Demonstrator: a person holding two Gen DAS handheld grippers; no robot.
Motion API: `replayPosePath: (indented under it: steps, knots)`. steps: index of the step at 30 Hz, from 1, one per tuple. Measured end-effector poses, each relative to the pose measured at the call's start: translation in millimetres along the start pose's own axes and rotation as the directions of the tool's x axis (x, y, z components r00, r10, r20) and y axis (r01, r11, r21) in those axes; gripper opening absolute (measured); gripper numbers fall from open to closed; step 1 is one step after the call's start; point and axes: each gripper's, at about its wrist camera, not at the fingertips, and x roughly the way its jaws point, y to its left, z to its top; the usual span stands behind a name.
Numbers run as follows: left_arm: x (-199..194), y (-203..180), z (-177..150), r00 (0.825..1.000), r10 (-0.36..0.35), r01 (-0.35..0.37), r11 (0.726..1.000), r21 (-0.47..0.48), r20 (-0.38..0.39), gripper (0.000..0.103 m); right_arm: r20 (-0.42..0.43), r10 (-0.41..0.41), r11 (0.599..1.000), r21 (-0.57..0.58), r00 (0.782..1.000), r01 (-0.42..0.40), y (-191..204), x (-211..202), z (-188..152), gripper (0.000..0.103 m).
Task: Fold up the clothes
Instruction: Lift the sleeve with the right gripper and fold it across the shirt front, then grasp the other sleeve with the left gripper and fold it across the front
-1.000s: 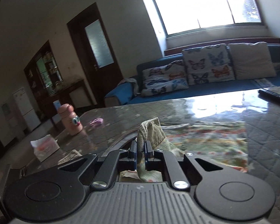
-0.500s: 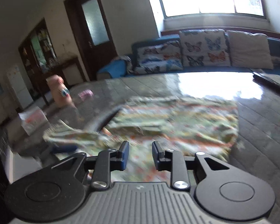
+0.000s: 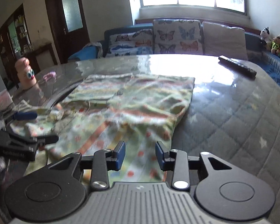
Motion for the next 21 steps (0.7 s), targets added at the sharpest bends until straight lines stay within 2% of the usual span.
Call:
replayPosePath:
  steps: [3,7,13,18,21]
  knots:
    - [7.2,-0.9,-1.5,0.999,0.036,-0.036,0.999,0.008,-0.016,0.103,0.035,0.009,1.0,0.006,0.999,-0.009,-4.6,17.0,12.8,0.042]
    - [11.0,1.6,-4.5,0.997,0.075,-0.075,0.997,0.013,-0.023,0.103,0.001,-0.002,1.0,0.008,1.0,0.002,-9.2,46.8,15.8,0.043]
    - [-2.5,18.2,-3.4,0.993,0.119,-0.119,0.993,-0.026,0.005,0.103,0.009,-0.004,1.0,-0.03,1.0,0.004,-1.8,44.9,10.2,0.055]
    - [-22.2,52.1,-5.9,0.972,0.235,-0.231,0.965,-0.122,0.02,0.103,0.025,0.006,0.998,-0.059,1.0,-0.005,7.6,34.8,9.0,0.067]
    - [-31.7,80.2,-12.4,0.94,0.342,-0.335,0.923,-0.189,0.008,0.103,0.032,0.02,0.997,-0.072,0.999,-0.018,13.6,29.5,7.9,0.068]
